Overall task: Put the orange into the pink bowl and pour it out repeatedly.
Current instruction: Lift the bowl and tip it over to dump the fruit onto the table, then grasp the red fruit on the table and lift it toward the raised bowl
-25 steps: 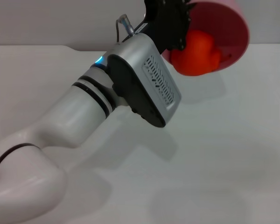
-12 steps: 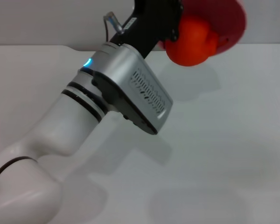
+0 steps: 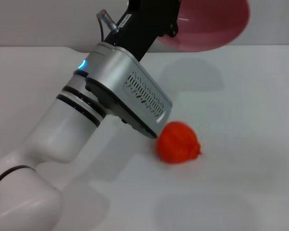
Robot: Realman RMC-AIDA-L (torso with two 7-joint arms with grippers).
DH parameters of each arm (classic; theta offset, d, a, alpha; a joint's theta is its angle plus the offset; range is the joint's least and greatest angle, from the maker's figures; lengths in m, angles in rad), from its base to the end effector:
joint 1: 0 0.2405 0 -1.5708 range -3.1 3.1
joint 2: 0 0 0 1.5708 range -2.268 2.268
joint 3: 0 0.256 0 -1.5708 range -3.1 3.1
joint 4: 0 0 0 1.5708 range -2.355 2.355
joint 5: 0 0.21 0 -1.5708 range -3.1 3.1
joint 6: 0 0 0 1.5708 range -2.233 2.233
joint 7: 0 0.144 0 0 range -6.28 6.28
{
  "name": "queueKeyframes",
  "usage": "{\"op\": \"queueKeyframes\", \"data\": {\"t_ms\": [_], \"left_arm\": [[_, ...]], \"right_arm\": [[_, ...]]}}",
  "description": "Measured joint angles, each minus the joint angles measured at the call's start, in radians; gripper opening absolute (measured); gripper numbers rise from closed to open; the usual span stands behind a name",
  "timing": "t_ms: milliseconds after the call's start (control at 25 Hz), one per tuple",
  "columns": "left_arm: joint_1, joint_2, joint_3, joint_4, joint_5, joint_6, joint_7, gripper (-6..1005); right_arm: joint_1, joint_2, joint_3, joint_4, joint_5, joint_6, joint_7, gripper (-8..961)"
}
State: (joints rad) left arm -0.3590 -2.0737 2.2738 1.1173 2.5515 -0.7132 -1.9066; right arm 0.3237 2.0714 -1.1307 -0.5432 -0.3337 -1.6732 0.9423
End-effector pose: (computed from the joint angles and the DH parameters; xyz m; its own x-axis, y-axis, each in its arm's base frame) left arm -0.0934 0.3328 -0.0631 0.7644 -0.6292 -0.1408 -0.2354 -0.0690 -0.9695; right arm 0.2477 0.3111 0.1148 0.0653 0.4926 -0.8678 -0.6849 -0.6104 -0.3980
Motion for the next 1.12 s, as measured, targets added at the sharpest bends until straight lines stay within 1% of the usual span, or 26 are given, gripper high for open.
{"op": "queueKeyframes", "data": {"t_ms": [200, 280, 320, 400, 440, 480, 520, 560, 680, 760, 800, 840, 880, 920, 960, 1000, 1040, 1080, 1120], "left_arm": [[-0.006, 0.001, -0.001, -0.006, -0.034, 0.005, -0.012, 41], [-0.015, 0.005, -0.009, -0.006, -0.085, 0.022, -0.041, 41], [-0.015, 0.005, -0.009, -0.006, -0.085, 0.022, -0.041, 41], [-0.021, 0.008, -0.028, 0.008, -0.097, 0.08, -0.096, 42], [-0.021, 0.008, -0.028, 0.008, -0.097, 0.08, -0.096, 42], [-0.024, 0.009, -0.045, 0.02, -0.097, 0.125, -0.124, 42], [-0.038, 0.009, -0.098, 0.047, -0.099, 0.272, -0.194, 42], [-0.045, 0.009, -0.113, 0.052, -0.1, 0.312, -0.21, 42], [-0.103, 0.01, -0.202, 0.066, -0.105, 0.557, -0.3, 42], [-0.14, 0.01, -0.26, 0.065, -0.111, 0.684, -0.345, 42], [-0.162, 0.009, -0.305, 0.065, -0.119, 0.763, -0.372, 42], [-0.162, 0.009, -0.305, 0.065, -0.119, 0.763, -0.372, 42], [-0.2, 0.008, -0.366, 0.059, -0.141, 0.874, -0.405, 42], [-0.253, 0.007, -0.453, 0.042, -0.173, 1.022, -0.43, 42], [-0.275, 0.007, -0.492, 0.032, -0.185, 1.083, -0.436, 42], [-0.275, 0.007, -0.492, 0.032, -0.185, 1.083, -0.436, 42], [-0.343, 0.008, -0.609, -0.005, -0.203, 1.26, -0.441, 42], [-0.362, 0.008, -0.637, -0.016, -0.204, 1.306, -0.442, 42], [-0.389, 0.008, -0.685, -0.033, -0.203, 1.372, -0.441, 42]], "right_arm": [[0.0, 0.0, 0.0, 0.01, -0.001, 0.0, 0.0, 581], [0.001, 0.001, 0.0, 0.017, -0.001, 0.0, 0.0, 581], [0.002, 0.001, 0.0, 0.02, -0.001, 0.0, 0.0, 581], [0.003, 0.001, 0.0, 0.024, -0.001, 0.0, 0.0, 581], [0.004, 0.001, 0.0, 0.025, -0.001, 0.0, 0.0, 581], [0.004, 0.001, 0.0, 0.025, -0.001, 0.0, 0.0, 581], [0.004, 0.001, 0.001, 0.025, -0.001, 0.0, 0.0, 581], [0.004, 0.001, 0.001, 0.026, -0.001, 0.0, 0.0, 580], [0.005, 0.0, 0.002, 0.027, -0.001, 0.0, 0.0, 580], [0.005, 0.0, 0.002, 0.027, -0.001, 0.002, 0.0, 580], [0.005, 0.0, 0.002, 0.027, -0.001, 0.004, 0.003, 580], [0.005, -0.001, 0.001, 0.029, -0.003, 0.008, 0.013, 580], [0.005, -0.002, 0.001, 0.031, -0.006, 0.012, 0.023, 580], [0.007, -0.003, 0.001, 0.034, -0.01, 0.015, 0.034, 580], [0.008, -0.005, 0.001, 0.037, -0.014, 0.018, 0.041, 580], [0.01, -0.005, 0.002, 0.04, -0.018, 0.021, 0.046, 580], [0.011, -0.006, 0.002, 0.041, -0.023, 0.023, 0.047, 580], [0.012, -0.006, 0.002, 0.042, -0.032, 0.024, 0.049, 580], [0.013, -0.007, 0.003, 0.042, -0.048, 0.029, 0.055, 580]]}}
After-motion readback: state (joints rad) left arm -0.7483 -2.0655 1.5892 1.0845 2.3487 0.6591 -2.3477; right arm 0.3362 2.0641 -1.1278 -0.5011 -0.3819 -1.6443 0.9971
